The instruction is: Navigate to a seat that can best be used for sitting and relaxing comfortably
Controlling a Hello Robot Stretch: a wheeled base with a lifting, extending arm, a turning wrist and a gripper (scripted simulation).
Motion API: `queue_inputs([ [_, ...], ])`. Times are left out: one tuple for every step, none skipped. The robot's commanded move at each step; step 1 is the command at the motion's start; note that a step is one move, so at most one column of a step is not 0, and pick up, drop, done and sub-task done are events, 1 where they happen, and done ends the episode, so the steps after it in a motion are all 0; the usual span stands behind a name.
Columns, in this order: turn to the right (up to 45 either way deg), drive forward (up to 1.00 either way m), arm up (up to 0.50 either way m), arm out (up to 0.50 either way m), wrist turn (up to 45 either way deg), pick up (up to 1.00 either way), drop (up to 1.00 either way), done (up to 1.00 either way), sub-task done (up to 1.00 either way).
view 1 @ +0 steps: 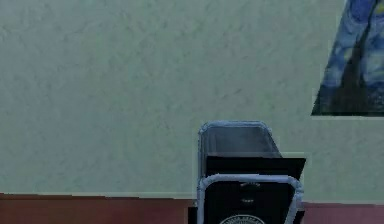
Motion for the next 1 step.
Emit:
queue_inputs([
  [-45.0, 0.0, 0.0, 0.0, 0.0, 0.0, 0.0, 0.0, 0.0],
])
